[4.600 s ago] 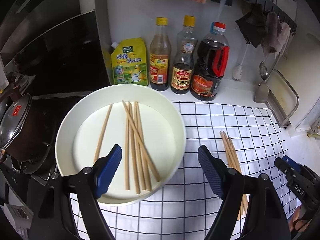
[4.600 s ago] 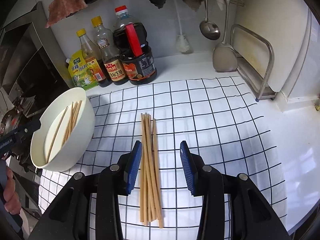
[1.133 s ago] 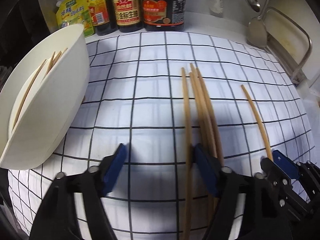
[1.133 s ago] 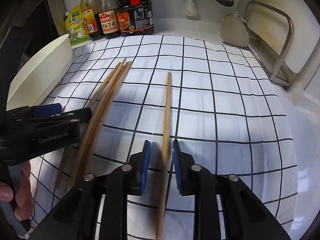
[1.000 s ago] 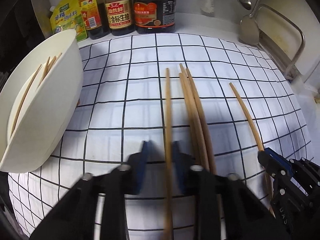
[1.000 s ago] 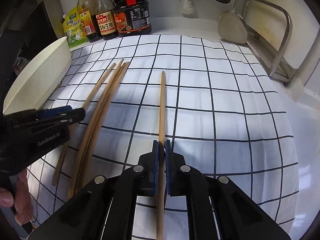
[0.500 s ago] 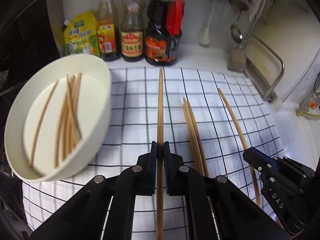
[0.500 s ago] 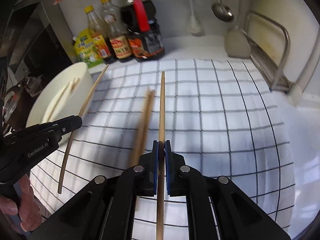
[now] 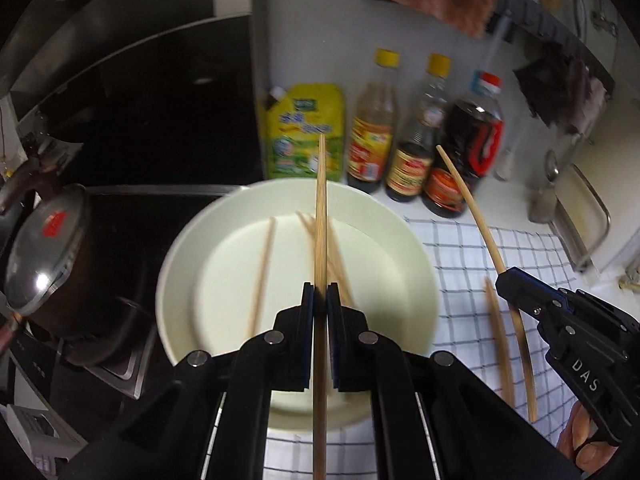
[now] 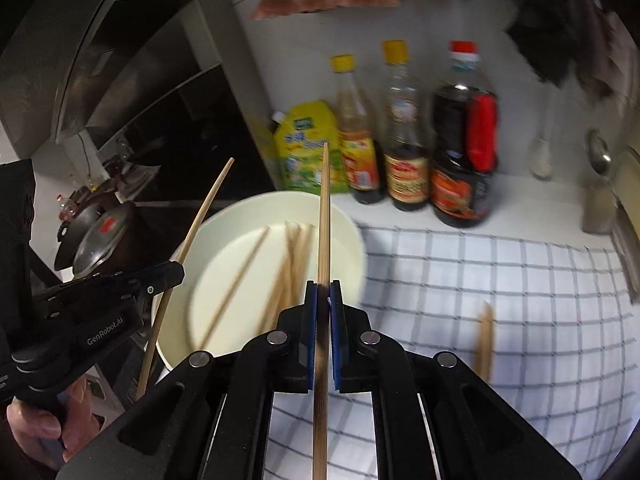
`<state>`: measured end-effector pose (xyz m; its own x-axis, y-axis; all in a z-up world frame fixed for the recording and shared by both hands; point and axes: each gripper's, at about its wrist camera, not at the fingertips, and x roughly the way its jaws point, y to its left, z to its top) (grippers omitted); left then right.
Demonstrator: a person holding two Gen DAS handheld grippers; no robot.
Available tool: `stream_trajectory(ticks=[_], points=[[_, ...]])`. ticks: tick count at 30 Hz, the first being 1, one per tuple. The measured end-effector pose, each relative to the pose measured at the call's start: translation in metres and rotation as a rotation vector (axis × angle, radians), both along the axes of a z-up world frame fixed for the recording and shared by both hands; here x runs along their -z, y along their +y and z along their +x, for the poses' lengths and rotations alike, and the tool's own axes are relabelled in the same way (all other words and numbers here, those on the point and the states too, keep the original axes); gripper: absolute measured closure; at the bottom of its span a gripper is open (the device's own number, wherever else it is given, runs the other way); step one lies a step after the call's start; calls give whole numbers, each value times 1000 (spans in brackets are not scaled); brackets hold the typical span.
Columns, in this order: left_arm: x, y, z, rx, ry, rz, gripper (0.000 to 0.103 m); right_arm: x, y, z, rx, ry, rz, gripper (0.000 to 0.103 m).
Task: Organize utensils
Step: 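Carry both chopsticks into the white bowl and open both tools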
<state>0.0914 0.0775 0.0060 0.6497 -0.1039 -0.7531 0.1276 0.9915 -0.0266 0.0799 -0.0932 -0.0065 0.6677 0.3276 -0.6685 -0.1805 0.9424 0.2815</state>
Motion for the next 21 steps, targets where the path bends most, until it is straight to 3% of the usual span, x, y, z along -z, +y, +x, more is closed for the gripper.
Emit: stream_trajectory(ticks=[4,10,21], points=[[4,29,20,-17,-4,18,95,9,38,33,-21,20,7,97],[41,47,55,-16,70,18,95,42,77,65,-32,97,-4,97],[89,55,79,0,187,4,95,89,99,95,-7,234,-37,97]])
